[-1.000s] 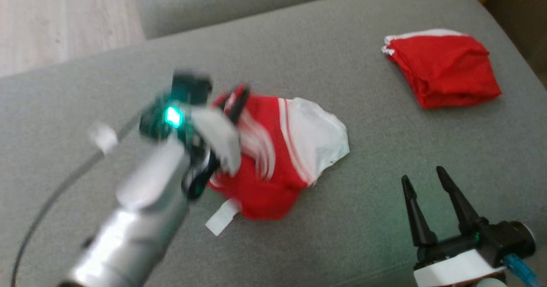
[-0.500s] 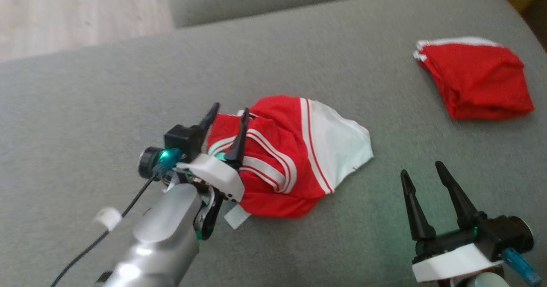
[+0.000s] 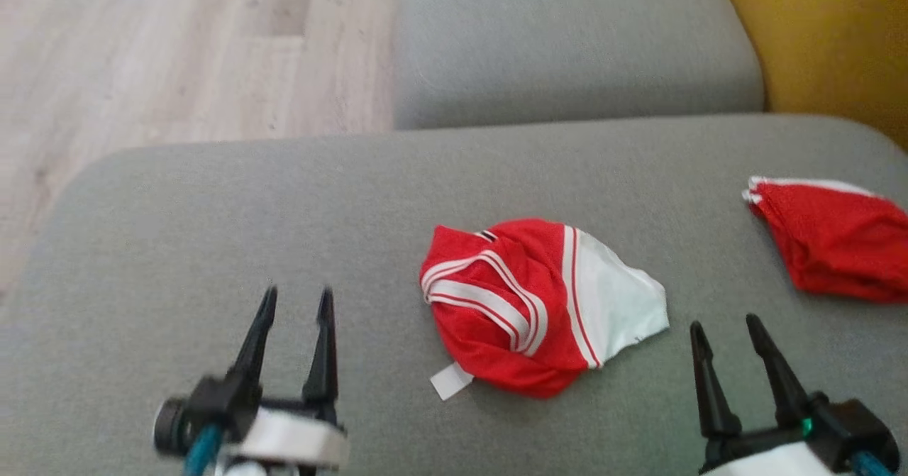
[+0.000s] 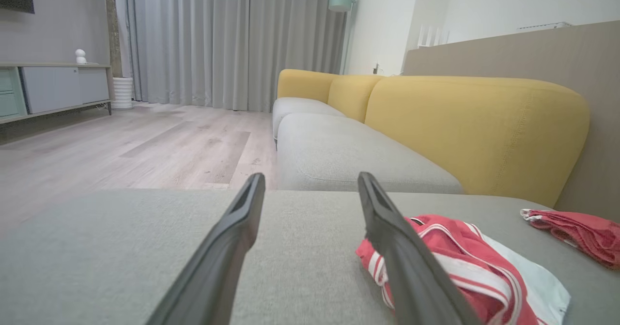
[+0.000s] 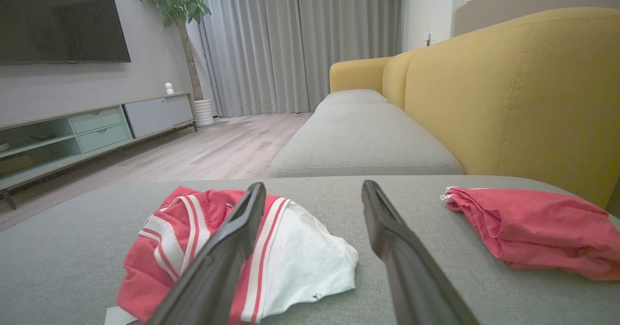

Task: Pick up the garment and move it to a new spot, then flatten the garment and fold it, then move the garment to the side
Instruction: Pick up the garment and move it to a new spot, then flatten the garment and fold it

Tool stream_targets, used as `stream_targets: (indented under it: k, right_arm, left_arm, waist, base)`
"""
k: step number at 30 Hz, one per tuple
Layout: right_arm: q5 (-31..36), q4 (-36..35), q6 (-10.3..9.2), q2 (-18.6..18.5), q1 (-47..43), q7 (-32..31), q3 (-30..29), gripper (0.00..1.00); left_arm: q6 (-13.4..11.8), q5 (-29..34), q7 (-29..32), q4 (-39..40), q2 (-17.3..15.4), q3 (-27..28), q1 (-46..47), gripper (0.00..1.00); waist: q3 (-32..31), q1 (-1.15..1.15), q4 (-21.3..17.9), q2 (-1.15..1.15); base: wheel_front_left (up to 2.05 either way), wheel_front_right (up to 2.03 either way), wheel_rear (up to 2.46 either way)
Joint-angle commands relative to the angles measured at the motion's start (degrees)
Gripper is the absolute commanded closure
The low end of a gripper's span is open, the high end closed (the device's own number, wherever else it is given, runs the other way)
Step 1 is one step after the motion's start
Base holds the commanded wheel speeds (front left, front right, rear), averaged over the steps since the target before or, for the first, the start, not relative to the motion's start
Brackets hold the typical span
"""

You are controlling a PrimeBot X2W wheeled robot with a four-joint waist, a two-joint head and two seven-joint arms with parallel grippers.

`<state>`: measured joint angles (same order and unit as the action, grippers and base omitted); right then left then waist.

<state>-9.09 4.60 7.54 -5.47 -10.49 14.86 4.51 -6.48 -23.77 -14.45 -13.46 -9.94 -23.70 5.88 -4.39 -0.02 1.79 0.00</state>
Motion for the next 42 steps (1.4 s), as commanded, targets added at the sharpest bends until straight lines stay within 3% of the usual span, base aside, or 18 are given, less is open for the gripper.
stream_targets:
  k: [1,14,42]
  right_arm:
    - [-0.4,-1.5,-0.05,0.1,0.2,0.1,0.6,0.00]
    - [-0.5,-1.3,-0.05,1.7,-5.9,0.1,-1.8,0.00]
    - [-0.4,-0.7,-0.05,2.3,-5.7,0.1,-1.3,0.00]
  left_arm:
    - [0.4,1.7,-0.5,3.8,0.0,3.6,-0.4,0.00]
    - [2.6,12.6,-0.5,10.7,4.1,10.8,-18.6,0.00]
    - [6.0,17.4,-0.5,9.8,6.9,13.7,-19.4,0.00]
  waist:
    - [-2.8,0.02,2.4,0.00]
    - [-5.6,0.02,3.3,0.00]
    - [-5.2,0.02,2.9,0.00]
  base:
    - [0.00,0.00,0.00]
    - [0.00,0.00,0.00]
    - [0.00,0.00,0.00]
